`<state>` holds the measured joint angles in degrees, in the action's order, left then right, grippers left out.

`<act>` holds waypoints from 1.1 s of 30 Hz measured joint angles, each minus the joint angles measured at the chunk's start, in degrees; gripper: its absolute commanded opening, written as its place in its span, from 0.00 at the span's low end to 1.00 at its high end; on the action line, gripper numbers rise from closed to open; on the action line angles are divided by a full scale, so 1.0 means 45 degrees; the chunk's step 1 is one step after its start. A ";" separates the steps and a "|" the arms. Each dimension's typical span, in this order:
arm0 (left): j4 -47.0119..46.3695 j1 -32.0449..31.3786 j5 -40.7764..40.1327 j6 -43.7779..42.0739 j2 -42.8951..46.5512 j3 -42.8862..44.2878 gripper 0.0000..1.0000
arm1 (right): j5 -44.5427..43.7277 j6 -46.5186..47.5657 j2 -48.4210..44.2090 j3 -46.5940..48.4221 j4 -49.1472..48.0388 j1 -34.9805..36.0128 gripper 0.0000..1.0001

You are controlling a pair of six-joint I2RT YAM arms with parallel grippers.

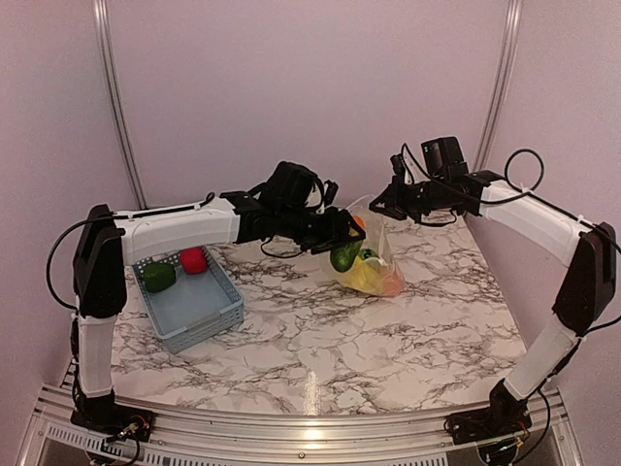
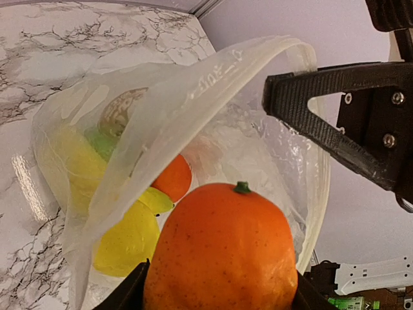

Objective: Place the food in the zip-top bag and seal the zipper
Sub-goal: Place the fake fruit in the zipper food storage bag.

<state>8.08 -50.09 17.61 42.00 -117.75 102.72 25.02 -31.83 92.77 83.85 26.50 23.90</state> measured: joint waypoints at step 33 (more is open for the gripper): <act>0.1875 -0.0175 -0.1345 0.4435 -0.2968 0.3735 0.99 | 0.0092 -0.0583 -0.0024 -0.0287 -0.0471 0.0389 0.00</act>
<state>16.51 -50.87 11.55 61.95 -131.11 119.52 25.43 -34.46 92.66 82.56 24.38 25.65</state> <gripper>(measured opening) 0.989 0.003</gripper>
